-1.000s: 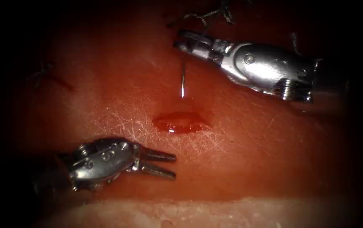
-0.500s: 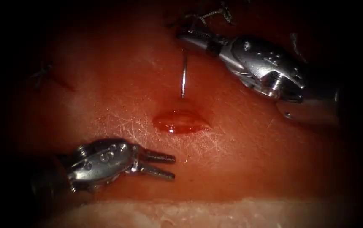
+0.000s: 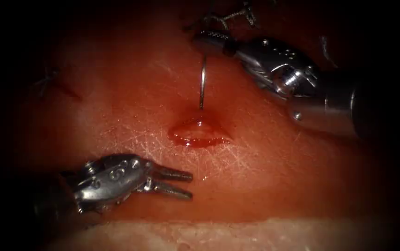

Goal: Wound Closure
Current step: Throw the needle through the tissue with the right gripper.

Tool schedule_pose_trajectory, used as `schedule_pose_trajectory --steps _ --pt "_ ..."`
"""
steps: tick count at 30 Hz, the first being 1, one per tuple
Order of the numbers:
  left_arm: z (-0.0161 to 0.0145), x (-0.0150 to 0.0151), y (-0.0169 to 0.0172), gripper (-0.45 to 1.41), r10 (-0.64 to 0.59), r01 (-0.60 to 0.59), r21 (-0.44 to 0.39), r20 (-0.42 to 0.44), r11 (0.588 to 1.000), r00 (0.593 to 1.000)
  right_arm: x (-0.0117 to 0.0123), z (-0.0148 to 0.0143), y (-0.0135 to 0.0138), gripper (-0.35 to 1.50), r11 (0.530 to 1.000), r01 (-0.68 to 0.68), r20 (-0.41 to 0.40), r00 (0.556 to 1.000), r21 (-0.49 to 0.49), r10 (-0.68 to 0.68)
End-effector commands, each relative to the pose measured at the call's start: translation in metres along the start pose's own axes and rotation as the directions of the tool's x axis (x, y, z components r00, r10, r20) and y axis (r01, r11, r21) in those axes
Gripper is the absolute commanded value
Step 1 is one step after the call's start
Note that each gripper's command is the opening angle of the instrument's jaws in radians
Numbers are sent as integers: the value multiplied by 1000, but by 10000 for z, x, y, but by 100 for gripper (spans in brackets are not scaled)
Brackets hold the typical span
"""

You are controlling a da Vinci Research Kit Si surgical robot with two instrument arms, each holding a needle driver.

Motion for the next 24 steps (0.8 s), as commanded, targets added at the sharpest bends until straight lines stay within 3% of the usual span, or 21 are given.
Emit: schedule_pose_trajectory --steps 1,7,24 --pt "7 -1 -4 17 1 -1 -1 -1 1000 1000 -2 9 -2 -35 1000 -14 12 1000 14 14" --pt "6 -2 -4 17 2 -2 -1 2 1000 1000 -7 12 -11 -35 993 -79 62 995 86 73" --pt "4 -3 -4 17 2 -2 -2 6 1000 1000 -22 11 -32 -35 985 -124 125 986 117 109"
